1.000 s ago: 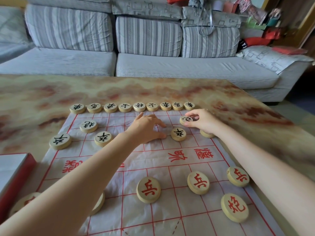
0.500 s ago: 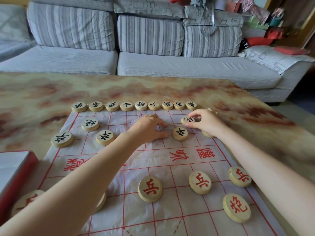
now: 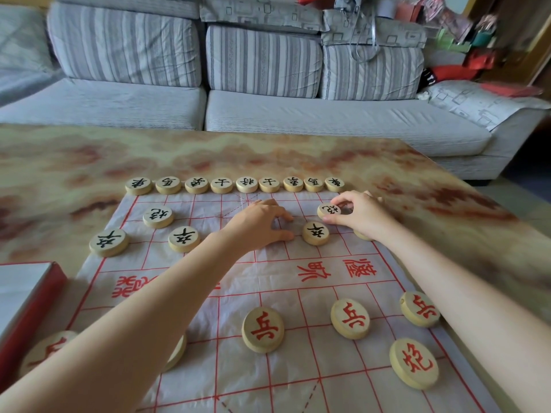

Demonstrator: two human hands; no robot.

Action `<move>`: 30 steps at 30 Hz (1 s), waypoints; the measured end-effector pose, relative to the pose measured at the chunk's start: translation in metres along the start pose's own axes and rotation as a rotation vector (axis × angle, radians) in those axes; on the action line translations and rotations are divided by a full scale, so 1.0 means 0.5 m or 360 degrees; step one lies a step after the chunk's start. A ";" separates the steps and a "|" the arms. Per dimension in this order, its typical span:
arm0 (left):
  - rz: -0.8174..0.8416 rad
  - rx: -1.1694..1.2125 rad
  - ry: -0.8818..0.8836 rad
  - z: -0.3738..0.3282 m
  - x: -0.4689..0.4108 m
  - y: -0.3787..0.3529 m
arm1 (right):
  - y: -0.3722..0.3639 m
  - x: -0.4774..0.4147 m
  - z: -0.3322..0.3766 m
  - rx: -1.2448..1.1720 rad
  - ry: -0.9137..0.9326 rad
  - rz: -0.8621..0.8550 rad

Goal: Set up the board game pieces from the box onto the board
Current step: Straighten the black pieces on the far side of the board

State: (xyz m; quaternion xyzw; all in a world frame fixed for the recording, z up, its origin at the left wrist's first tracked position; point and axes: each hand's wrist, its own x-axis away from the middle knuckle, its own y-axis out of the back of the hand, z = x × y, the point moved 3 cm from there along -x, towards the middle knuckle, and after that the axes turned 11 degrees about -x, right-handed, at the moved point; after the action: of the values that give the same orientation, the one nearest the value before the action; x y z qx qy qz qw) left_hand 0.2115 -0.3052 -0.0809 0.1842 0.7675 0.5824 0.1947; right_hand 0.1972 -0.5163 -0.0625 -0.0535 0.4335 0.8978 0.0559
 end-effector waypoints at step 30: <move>-0.0299 0.0524 0.0177 0.024 0.074 0.116 | -0.015 0.082 0.072 0.0047 0.0158 0.0121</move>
State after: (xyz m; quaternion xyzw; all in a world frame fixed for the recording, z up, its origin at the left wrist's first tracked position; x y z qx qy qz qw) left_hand 0.1891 -0.2620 -0.0309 0.1086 0.8758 0.4375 0.1728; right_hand 0.1559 -0.4814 -0.0519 -0.0806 0.4506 0.8891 0.0011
